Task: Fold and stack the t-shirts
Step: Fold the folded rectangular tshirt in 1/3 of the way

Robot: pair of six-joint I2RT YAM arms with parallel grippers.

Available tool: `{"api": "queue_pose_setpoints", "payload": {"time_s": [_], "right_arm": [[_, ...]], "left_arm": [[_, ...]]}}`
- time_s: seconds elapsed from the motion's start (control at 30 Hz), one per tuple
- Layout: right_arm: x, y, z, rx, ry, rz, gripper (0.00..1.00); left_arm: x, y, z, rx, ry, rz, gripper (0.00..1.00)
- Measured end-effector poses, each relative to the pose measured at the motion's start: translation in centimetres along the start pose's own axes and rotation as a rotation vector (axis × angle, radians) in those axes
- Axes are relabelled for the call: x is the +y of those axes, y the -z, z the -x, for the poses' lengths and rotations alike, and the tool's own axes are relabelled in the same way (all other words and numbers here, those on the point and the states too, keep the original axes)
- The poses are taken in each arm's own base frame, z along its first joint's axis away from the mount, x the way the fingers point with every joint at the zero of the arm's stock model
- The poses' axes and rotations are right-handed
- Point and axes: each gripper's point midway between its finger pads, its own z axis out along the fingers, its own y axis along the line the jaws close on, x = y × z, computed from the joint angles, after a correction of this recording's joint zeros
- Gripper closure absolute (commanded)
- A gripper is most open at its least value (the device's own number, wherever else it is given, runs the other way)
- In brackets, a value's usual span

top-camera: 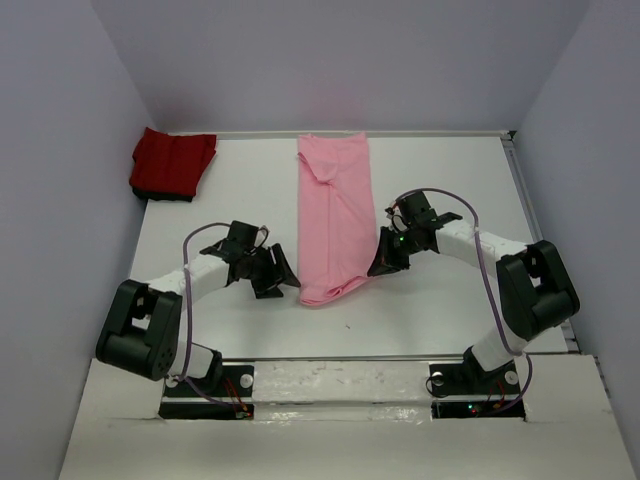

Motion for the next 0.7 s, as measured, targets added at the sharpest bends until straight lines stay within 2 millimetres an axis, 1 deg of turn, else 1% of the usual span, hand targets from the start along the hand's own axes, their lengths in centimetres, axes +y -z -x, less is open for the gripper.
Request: {"api": "queue_pose_setpoints", "payload": {"time_s": [0.17, 0.3, 0.33, 0.43, 0.5, 0.7], "right_arm": [[0.0, 0.0, 0.0, 0.0, 0.0, 0.0, 1.0], [0.0, 0.0, 0.0, 0.0, -0.001, 0.0, 1.0], [0.0, 0.0, 0.0, 0.001, -0.001, 0.0, 1.0], [0.0, 0.0, 0.0, 0.0, -0.001, 0.0, 1.0], [0.0, 0.0, 0.0, 0.0, -0.001, 0.0, 1.0], [0.0, 0.0, 0.0, 0.001, -0.001, 0.0, 1.0]], "left_arm": [[-0.6, -0.5, -1.8, 0.046, -0.013, -0.017, 0.33], [-1.5, -0.8, -2.5, 0.062, -0.017, -0.045, 0.44], [-1.7, -0.9, -2.7, 0.065, -0.017, -0.053, 0.52], [-2.0, -0.9, -2.8, 0.067, -0.019, -0.063, 0.62], [-2.1, -1.0, -2.8, 0.064, -0.018, -0.068, 0.63], [-2.5, -1.0, -2.9, 0.067, -0.019, -0.084, 0.63]]}}
